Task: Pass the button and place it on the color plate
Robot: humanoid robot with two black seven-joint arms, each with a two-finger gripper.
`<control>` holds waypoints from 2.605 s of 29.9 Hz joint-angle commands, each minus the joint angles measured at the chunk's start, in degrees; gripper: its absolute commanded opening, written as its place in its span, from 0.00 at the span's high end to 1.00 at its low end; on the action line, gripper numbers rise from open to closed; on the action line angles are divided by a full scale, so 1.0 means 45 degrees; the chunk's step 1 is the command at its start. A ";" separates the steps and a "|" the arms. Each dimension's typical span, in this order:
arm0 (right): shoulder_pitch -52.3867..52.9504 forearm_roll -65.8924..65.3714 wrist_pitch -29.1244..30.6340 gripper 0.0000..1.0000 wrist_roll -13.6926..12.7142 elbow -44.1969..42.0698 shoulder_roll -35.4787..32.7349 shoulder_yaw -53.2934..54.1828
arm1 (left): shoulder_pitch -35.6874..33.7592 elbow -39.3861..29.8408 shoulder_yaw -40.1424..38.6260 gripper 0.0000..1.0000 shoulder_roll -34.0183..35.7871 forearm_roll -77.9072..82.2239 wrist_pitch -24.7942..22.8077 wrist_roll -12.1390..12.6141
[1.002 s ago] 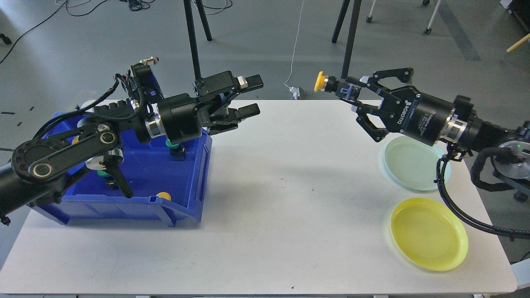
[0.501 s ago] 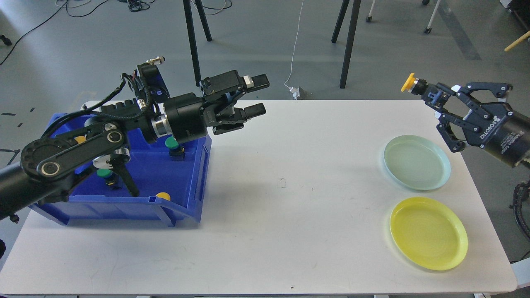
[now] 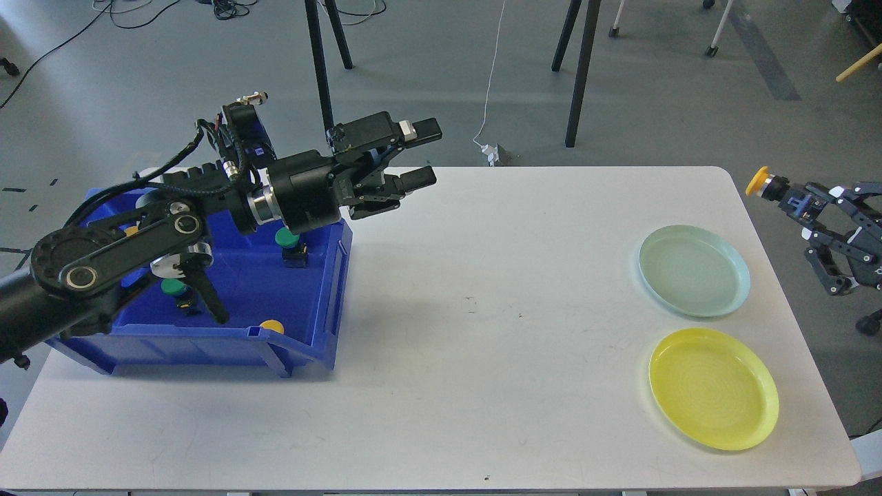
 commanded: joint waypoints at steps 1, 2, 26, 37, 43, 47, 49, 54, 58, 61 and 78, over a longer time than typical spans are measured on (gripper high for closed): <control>-0.0412 -0.1433 -0.1581 1.00 0.0080 0.0014 0.0065 -0.0146 | 0.0026 0.0045 -0.0121 0.03 0.0240 0.0001 0.0000 0.0001; -0.0510 -0.2018 -0.2069 1.00 0.0080 0.0014 0.0143 -0.0282 | 0.0026 0.0045 -0.0141 0.03 0.0357 0.0001 0.0000 0.0001; -0.0843 -0.8352 -0.5004 0.52 -0.0389 0.0249 0.1921 -0.3487 | -0.1029 0.0123 -0.0180 0.03 0.5065 1.1710 0.0000 0.0001; -0.0804 -0.8274 -0.4770 0.00 -0.0115 0.1263 0.1511 -0.2843 | -0.0912 0.2581 0.2260 0.03 0.4209 1.6368 0.0000 0.0001; -0.0824 -0.8215 -0.4418 0.00 -0.0076 0.1401 0.1335 -0.2589 | -0.0873 0.3677 0.2905 0.03 0.3699 1.6368 0.0000 0.0001; -0.0824 -0.8196 -0.4399 0.00 -0.0018 0.1421 0.1277 -0.2647 | -0.0873 0.4185 0.3276 0.03 0.3543 1.6368 0.0000 0.0001; -0.0824 -0.8196 -0.4399 0.00 -0.0018 0.1421 0.1218 -0.2647 | -0.0873 0.4438 0.3452 0.03 0.3348 1.6368 0.0000 0.0001; -0.0843 -0.8176 -0.4399 0.00 0.0060 0.1440 0.1179 -0.2647 | -0.0795 0.5337 0.3492 0.03 0.2664 1.6368 0.0000 0.0001; -0.0863 -0.8176 -0.4399 0.00 0.0119 0.1421 0.1081 -0.2725 | -0.0775 0.5494 0.3492 0.03 0.2546 1.6329 0.0000 0.0001; -0.0882 -0.8176 -0.4399 0.00 0.0275 0.1421 0.1062 -0.2784 | -0.0775 0.5591 0.3512 0.04 0.2449 1.6329 0.0000 0.0001; -0.1117 -0.8176 -0.4379 0.00 0.0490 0.1421 0.0905 -0.2803 | -0.0736 0.6684 0.4096 0.14 0.1823 1.6348 0.0000 0.0001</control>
